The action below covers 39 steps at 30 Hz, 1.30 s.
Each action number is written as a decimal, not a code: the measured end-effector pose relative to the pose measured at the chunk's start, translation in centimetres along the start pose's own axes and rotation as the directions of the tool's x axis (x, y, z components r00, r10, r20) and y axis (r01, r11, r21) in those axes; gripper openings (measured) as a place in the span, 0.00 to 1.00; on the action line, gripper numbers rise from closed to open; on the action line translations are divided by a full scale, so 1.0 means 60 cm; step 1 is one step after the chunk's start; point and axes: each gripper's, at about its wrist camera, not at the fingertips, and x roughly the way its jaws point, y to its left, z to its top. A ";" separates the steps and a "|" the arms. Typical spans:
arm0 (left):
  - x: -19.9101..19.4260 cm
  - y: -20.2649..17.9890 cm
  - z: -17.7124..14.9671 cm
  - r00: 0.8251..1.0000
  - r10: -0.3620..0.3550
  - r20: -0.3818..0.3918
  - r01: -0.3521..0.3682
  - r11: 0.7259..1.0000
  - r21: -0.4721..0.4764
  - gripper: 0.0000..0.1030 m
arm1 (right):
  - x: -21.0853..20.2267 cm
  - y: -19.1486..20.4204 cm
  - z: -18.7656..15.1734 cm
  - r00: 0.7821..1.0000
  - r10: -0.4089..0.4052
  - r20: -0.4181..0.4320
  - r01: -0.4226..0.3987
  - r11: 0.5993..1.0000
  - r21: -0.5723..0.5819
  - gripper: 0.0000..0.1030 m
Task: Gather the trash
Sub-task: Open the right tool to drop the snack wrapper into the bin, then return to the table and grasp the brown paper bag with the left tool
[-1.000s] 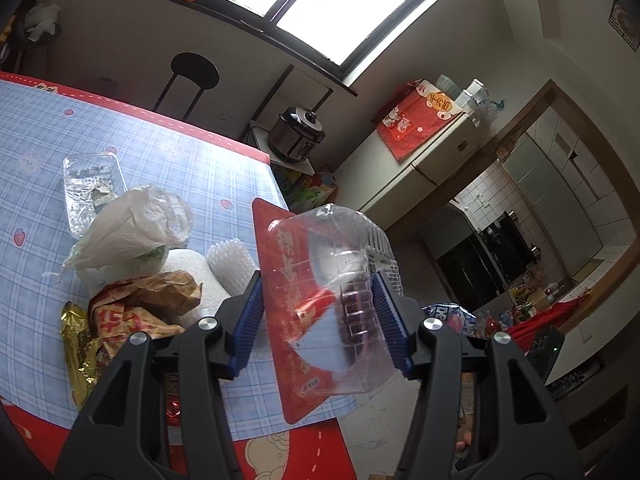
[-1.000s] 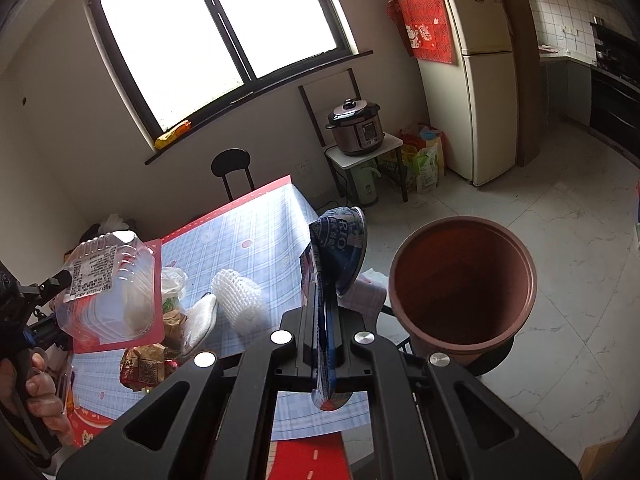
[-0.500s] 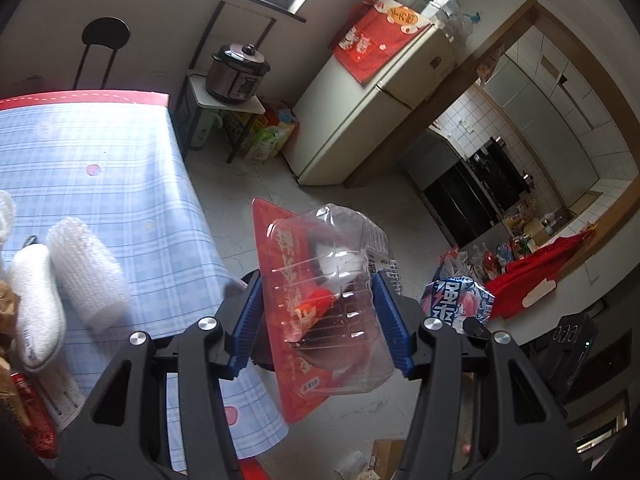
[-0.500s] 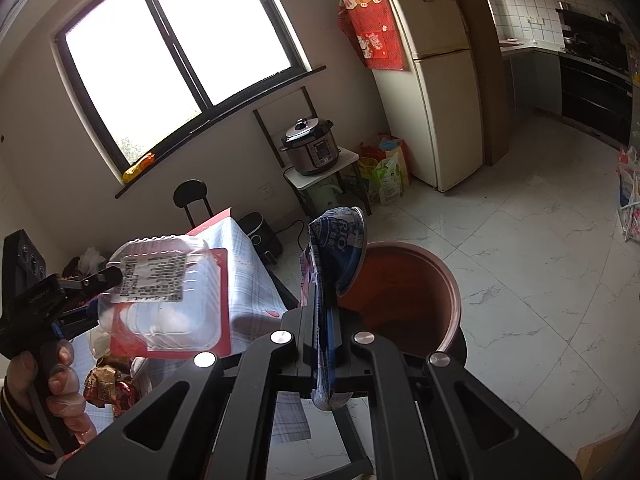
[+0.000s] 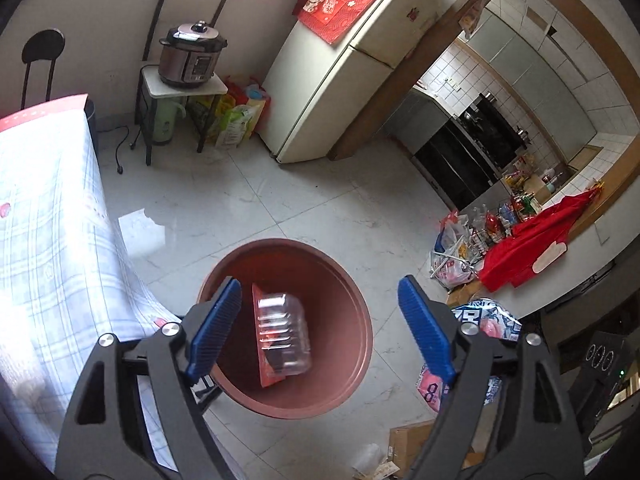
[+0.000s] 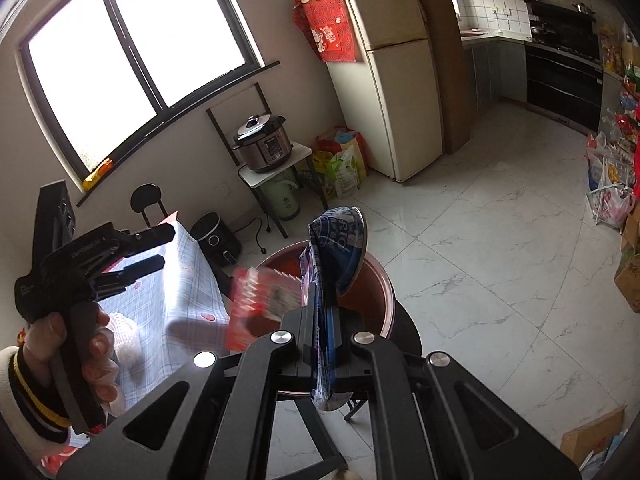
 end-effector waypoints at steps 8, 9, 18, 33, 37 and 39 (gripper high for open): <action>-0.143 0.033 0.007 0.976 0.160 0.149 -0.172 0.982 0.074 0.94 | 0.064 0.038 0.029 0.999 0.016 -0.034 -0.017 0.999 -0.047 0.05; -0.164 0.037 0.004 0.967 0.186 0.174 -0.202 0.976 0.079 0.94 | 0.074 0.046 0.031 0.999 0.020 -0.042 -0.022 0.998 -0.055 0.05; -0.333 0.114 -0.032 0.887 0.330 0.324 -0.351 0.936 0.009 0.95 | 0.100 0.104 0.051 0.999 0.014 -0.029 -0.015 0.999 -0.033 0.63; -0.577 0.245 -0.114 0.788 0.437 0.434 -0.417 0.897 -0.146 0.95 | 0.008 0.255 0.023 0.998 -0.028 0.050 0.035 0.989 -0.147 0.95; -0.636 0.294 -0.142 0.761 0.476 0.441 -0.453 0.876 -0.165 0.95 | -0.017 0.304 0.001 0.998 -0.017 0.062 0.027 0.986 -0.162 0.95; -0.662 0.322 -0.157 0.753 0.490 0.440 -0.466 0.868 -0.170 0.95 | -0.026 0.330 -0.012 0.998 -0.014 0.059 0.024 0.984 -0.176 0.95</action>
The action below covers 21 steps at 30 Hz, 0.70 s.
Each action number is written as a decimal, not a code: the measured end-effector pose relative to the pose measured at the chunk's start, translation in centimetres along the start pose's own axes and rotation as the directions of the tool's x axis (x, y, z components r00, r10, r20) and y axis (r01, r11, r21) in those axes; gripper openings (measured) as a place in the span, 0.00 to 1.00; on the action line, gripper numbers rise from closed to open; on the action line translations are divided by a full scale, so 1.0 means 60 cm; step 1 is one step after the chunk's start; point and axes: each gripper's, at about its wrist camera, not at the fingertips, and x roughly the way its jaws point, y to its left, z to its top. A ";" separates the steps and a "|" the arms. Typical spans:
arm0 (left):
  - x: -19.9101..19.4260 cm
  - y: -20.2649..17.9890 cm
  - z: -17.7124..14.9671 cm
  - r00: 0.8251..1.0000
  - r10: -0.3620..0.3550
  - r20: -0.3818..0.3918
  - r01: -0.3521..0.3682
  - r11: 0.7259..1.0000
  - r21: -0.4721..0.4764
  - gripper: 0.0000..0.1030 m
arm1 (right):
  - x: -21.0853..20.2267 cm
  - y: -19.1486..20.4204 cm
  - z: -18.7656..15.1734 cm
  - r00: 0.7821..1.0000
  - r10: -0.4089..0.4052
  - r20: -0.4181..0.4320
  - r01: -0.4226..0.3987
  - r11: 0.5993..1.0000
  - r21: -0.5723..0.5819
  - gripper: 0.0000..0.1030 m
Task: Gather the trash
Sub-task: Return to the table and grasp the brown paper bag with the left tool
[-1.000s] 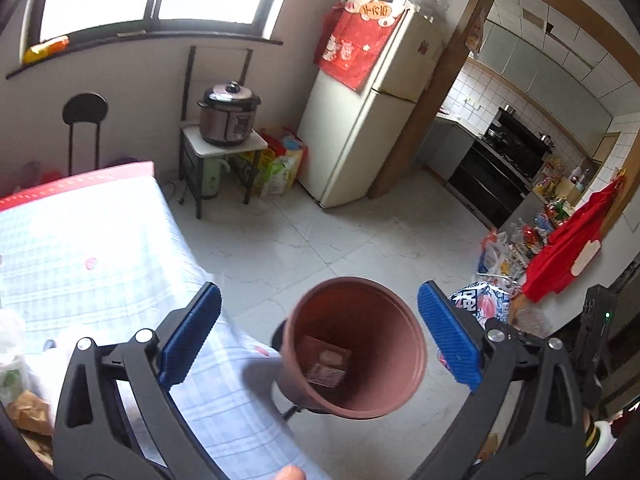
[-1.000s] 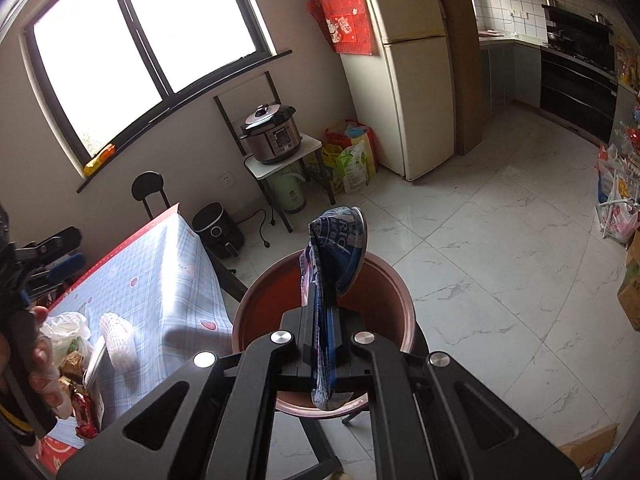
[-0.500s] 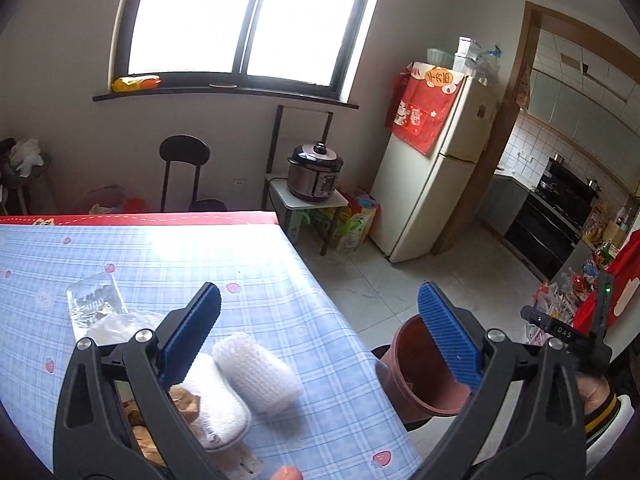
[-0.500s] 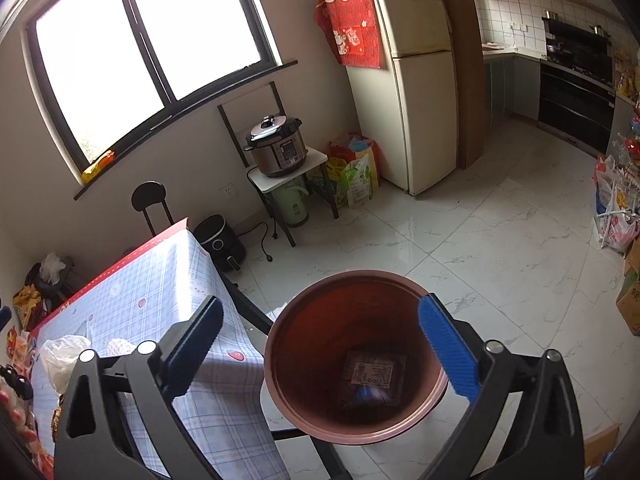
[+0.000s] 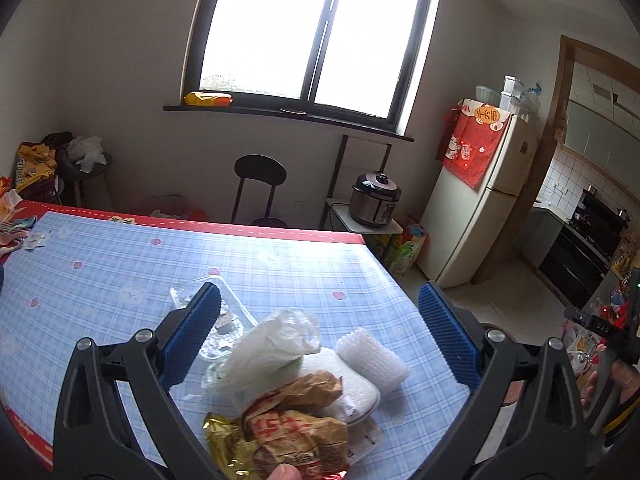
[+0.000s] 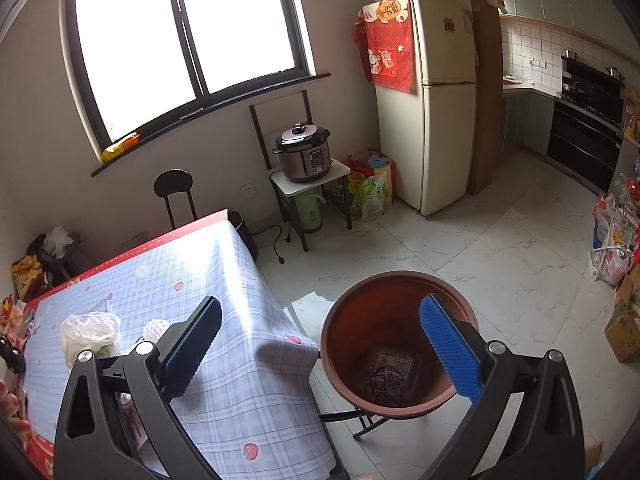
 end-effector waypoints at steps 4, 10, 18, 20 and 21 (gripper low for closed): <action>-0.019 0.086 -0.010 1.000 0.022 -0.008 -0.022 0.999 -0.049 0.95 | -0.006 0.054 -0.013 1.000 -0.004 -0.019 0.004 0.999 -0.038 0.95; -0.028 0.192 -0.040 0.994 0.075 -0.074 -0.082 0.992 -0.094 0.95 | 0.002 0.137 -0.035 0.999 0.009 -0.049 -0.013 0.997 -0.082 0.95; -0.015 0.243 -0.110 0.981 0.022 -0.192 -0.043 0.993 -0.106 0.94 | 0.038 0.260 -0.077 0.988 0.062 -0.140 -0.083 0.985 -0.148 0.95; -0.007 0.237 -0.131 0.974 -0.018 -0.227 -0.007 0.994 -0.111 0.93 | 0.043 0.288 -0.087 0.985 0.076 -0.155 -0.102 0.981 -0.166 0.95; -0.003 0.229 -0.141 0.968 -0.044 -0.245 0.017 0.994 -0.112 0.93 | 0.045 0.301 -0.091 0.984 0.082 -0.161 -0.110 0.979 -0.172 0.95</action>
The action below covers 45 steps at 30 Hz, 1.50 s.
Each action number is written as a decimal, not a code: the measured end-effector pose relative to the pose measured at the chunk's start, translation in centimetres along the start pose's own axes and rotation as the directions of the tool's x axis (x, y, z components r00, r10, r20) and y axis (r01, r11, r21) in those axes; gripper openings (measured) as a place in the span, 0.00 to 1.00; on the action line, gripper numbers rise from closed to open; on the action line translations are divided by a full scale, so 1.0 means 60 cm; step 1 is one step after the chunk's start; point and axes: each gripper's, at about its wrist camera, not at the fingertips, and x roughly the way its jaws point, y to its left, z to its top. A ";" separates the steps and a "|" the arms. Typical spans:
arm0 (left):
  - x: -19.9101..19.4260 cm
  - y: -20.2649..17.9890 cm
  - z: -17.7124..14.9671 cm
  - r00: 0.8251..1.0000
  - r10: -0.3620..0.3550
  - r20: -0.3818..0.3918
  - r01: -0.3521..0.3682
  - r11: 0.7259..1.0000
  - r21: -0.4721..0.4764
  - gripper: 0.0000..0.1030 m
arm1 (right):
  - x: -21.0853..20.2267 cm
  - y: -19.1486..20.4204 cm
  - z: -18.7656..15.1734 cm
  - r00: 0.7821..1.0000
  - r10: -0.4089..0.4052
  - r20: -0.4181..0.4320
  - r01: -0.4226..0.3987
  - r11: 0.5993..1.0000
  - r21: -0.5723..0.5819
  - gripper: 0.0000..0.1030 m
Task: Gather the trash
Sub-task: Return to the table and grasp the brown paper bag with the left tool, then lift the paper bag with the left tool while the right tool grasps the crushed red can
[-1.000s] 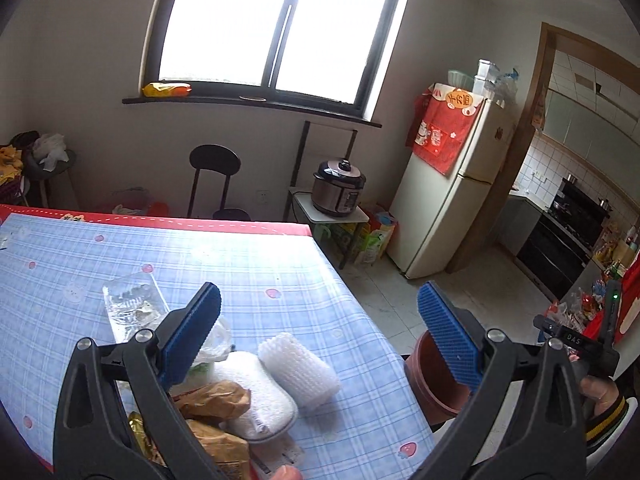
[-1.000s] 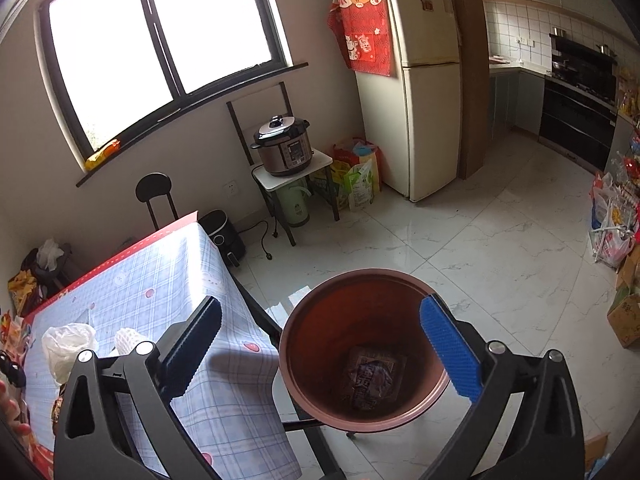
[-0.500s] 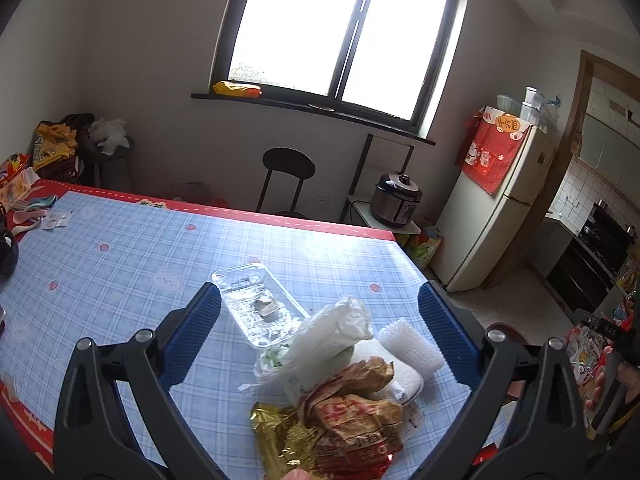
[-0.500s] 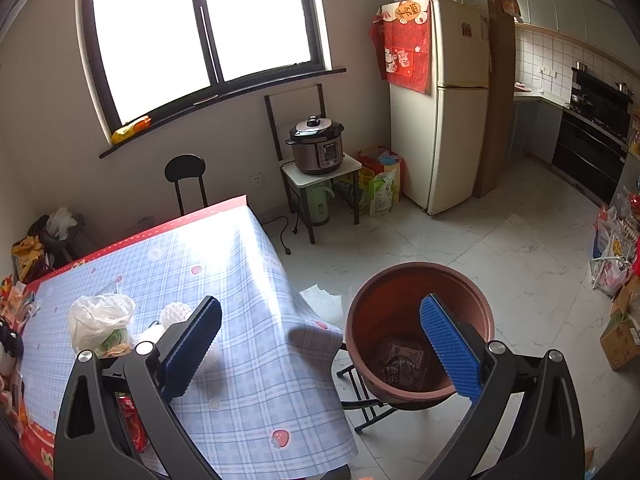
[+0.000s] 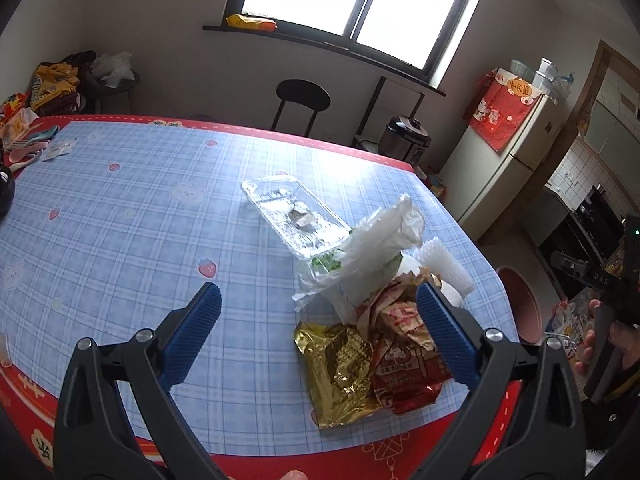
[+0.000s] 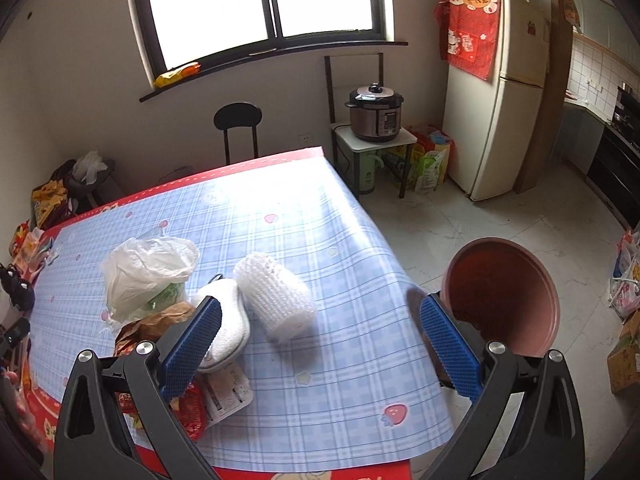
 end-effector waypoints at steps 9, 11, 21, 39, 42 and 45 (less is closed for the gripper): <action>0.103 -0.091 -0.033 0.970 -0.158 -0.187 0.164 0.986 0.019 0.94 | -0.011 0.029 -0.021 1.000 0.001 -0.015 -0.001 1.000 -0.008 0.95; 0.126 -0.105 -0.040 0.962 -0.168 -0.215 0.174 0.985 0.008 0.94 | -0.012 0.020 -0.030 1.000 -0.010 -0.028 0.010 1.000 0.004 0.95; 0.192 -0.138 -0.068 0.949 -0.138 -0.283 0.143 0.990 -0.001 0.94 | -0.028 -0.033 -0.055 0.997 -0.054 -0.053 0.056 0.997 0.046 0.95; 0.132 -0.118 -0.064 0.961 -0.173 -0.216 0.171 0.985 -0.026 0.68 | -0.017 -0.023 -0.059 0.996 0.026 -0.082 -0.025 1.000 0.010 0.95; 0.100 -0.110 -0.060 0.971 -0.165 -0.172 0.165 0.986 -0.013 0.68 | -0.009 -0.004 -0.058 0.994 0.060 -0.087 -0.060 0.998 -0.007 0.95; 0.068 -0.093 -0.054 0.981 -0.150 -0.123 0.148 0.989 -0.025 0.68 | 0.001 0.014 -0.058 0.991 0.089 -0.101 -0.091 0.996 -0.019 0.95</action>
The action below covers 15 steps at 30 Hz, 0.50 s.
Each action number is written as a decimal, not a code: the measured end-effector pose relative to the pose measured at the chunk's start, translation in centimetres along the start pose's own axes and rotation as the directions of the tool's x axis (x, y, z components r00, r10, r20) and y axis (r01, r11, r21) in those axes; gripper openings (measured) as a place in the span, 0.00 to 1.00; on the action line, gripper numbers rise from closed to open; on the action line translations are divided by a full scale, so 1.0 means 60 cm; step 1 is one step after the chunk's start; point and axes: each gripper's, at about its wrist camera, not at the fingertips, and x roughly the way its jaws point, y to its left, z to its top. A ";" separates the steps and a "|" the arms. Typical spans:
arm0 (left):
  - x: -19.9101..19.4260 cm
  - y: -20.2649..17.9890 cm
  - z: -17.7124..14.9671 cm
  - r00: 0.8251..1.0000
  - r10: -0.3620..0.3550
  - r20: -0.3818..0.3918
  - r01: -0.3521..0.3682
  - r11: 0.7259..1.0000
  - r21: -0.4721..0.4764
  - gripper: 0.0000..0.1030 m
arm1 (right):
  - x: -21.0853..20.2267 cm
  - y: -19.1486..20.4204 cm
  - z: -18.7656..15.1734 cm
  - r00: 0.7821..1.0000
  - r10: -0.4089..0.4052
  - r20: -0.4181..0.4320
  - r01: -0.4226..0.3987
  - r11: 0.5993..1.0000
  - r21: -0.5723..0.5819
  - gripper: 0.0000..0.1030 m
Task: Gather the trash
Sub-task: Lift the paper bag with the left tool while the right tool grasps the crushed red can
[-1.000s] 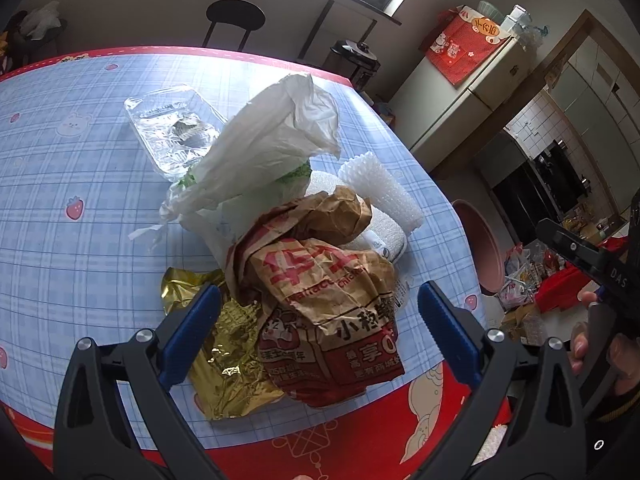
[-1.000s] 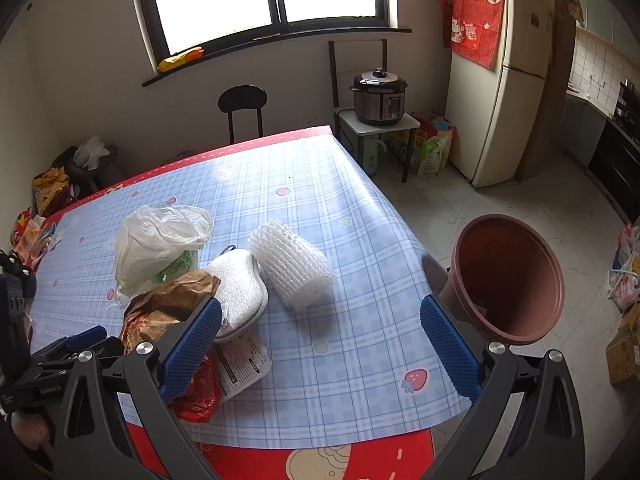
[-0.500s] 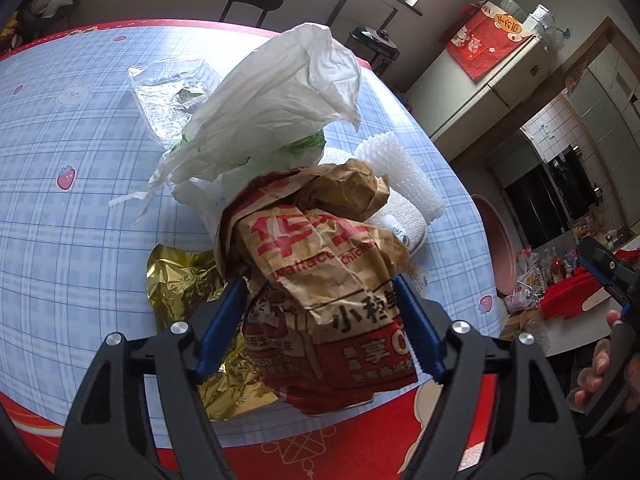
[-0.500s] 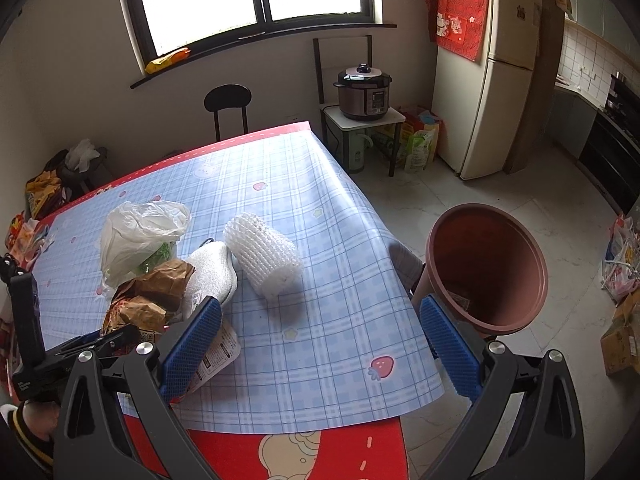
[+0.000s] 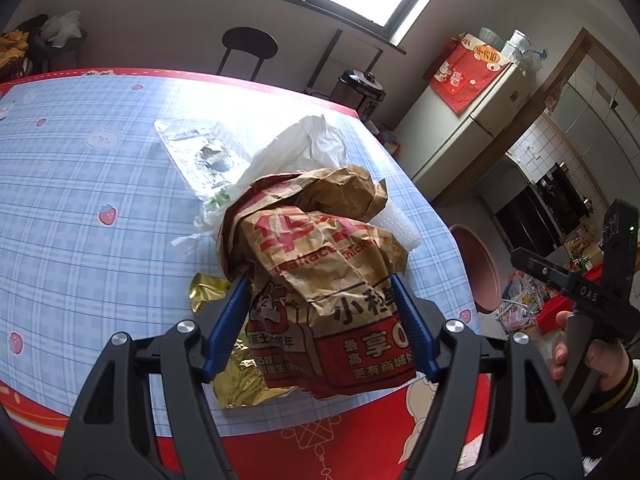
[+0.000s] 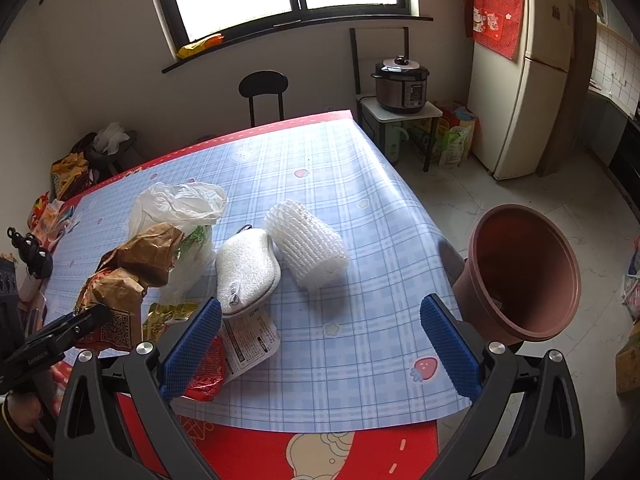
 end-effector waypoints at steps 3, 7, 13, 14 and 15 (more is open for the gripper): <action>-0.036 0.018 0.001 0.998 0.028 0.052 -0.027 0.999 -0.023 0.68 | 0.017 0.018 0.001 0.999 0.030 -0.020 -0.030 0.999 -0.012 0.95; -0.078 0.058 0.001 0.991 0.086 0.099 -0.077 0.993 -0.084 0.69 | 0.045 0.057 0.003 0.995 0.079 -0.059 -0.082 0.995 -0.056 0.95; -0.119 0.114 -0.015 0.980 0.155 0.121 -0.133 0.976 -0.170 0.69 | 0.097 0.135 -0.011 0.976 0.153 -0.158 -0.178 0.971 -0.160 0.95; -0.124 0.122 -0.018 0.979 0.162 0.122 -0.138 0.974 -0.182 0.69 | 0.108 0.150 -0.017 0.971 0.152 -0.186 -0.186 0.966 -0.179 0.95; -0.126 0.129 -0.022 0.978 0.167 0.122 -0.142 0.971 -0.191 0.69 | 0.118 0.163 -0.026 0.966 0.151 -0.210 -0.193 0.961 -0.197 0.95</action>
